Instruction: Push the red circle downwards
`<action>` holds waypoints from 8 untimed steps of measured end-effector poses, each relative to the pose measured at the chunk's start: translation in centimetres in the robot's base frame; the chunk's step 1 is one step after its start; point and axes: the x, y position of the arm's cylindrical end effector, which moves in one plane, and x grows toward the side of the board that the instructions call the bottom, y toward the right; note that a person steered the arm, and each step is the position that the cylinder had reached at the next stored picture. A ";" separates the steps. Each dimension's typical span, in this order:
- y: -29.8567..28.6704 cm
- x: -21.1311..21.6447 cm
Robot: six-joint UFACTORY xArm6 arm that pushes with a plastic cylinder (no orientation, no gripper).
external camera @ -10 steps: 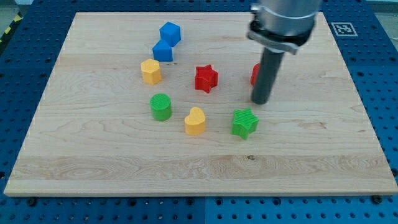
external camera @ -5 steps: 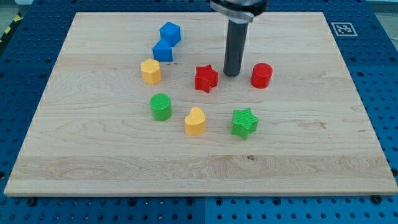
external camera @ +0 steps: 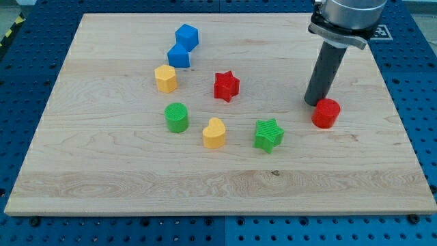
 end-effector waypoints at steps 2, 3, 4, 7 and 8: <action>-0.1 -2.0; -1.1 -4.2; -1.1 -2.4; -1.7 4.7; -1.3 7.9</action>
